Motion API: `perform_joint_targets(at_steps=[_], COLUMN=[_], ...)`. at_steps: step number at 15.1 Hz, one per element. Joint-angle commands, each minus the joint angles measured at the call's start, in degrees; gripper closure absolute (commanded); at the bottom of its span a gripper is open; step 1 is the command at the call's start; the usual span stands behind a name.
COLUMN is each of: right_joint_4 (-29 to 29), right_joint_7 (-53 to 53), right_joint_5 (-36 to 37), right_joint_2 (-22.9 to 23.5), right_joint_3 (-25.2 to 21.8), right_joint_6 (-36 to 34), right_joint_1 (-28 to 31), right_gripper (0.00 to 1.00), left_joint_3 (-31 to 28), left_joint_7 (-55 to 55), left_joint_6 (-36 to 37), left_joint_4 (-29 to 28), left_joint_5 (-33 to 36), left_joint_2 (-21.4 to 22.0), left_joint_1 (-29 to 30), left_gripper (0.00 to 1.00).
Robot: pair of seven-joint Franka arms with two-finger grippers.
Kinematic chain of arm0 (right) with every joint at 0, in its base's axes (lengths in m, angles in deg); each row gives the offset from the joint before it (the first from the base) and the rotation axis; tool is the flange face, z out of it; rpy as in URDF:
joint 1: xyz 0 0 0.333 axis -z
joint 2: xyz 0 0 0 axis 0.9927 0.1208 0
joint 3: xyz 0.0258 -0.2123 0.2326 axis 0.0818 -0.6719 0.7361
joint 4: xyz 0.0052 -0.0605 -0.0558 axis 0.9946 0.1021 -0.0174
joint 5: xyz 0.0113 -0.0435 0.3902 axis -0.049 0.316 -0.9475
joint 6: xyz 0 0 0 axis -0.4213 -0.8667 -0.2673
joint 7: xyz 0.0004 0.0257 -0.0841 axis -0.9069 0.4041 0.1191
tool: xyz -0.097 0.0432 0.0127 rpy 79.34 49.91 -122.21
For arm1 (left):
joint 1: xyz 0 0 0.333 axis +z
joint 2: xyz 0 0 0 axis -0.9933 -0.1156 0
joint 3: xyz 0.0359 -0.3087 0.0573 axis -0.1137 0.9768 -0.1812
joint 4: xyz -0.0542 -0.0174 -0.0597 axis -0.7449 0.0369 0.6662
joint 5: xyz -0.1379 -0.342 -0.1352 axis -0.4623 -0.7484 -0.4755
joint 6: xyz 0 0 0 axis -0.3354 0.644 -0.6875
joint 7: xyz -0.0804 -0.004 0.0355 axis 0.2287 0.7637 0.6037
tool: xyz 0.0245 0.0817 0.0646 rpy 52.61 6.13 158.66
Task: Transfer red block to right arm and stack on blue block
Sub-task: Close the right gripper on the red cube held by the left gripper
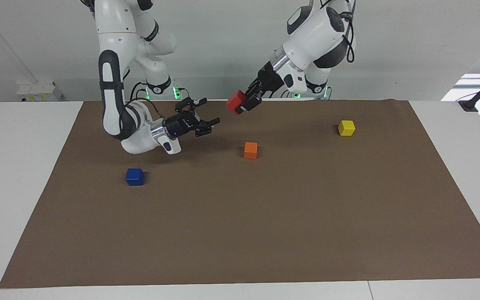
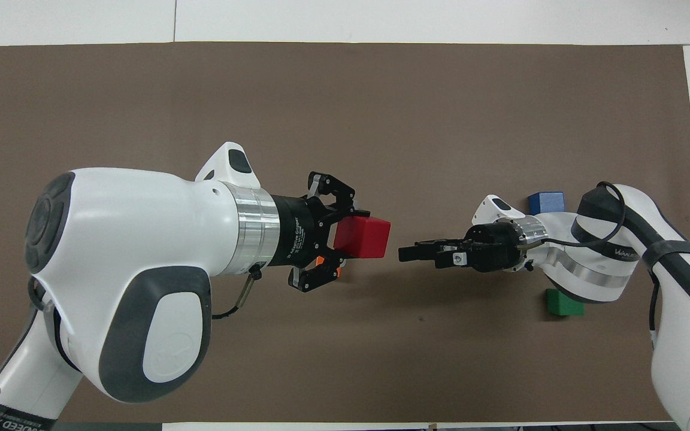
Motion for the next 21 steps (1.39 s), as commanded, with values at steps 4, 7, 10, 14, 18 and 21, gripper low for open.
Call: perform_joint_targets(at_steps=[4, 7, 10, 14, 18, 21], right_joint_4=[1.45, 0.31, 0.04, -0.83, -2.42, -2.42], right_joint_7=[-5.53, -5.44, -5.44, -5.70, -5.62, -5.62], right_joint_5=[-5.21, -8.28, -10.66, -12.05, -20.04, -21.12], right_joint_2=[1.13, 1.30, 1.30, 1.57, 1.74, 1.83], right_joint_3=[-0.09, -0.09, -0.17, -0.17, -0.09, -0.17], right_joint_6=[-4.42, -3.55, -3.28, -0.74, 2.60, 2.52], right_joint_1=[-1.80, -2.67, -4.69, -6.09, -10.31, -11.02], right_gripper=[0.00, 0.00, 0.00, 0.00, 0.00, 0.00], left_joint_3=[-0.56, -0.56, -0.56, -0.47, -0.56, -0.56], left_joint_7=[-9.16, -9.35, -9.44, -9.35, -9.44, -9.44], left_joint_6=[-9.07, -10.76, -10.76, -10.85, -10.76, -10.67], left_joint_4=[-7.73, -9.94, -9.94, -9.94, -9.94, -9.94], left_joint_5=[-2.46, -2.38, -2.46, -2.38, -2.46, -2.46], left_joint_2=[4.42, 5.56, 5.65, 5.65, 5.65, 5.65], left_joint_1=[-3.84, -4.64, -4.91, -4.91, -4.91, -4.91], left_gripper=[1.00, 1.00, 1.00, 1.00, 1.00, 1.00])
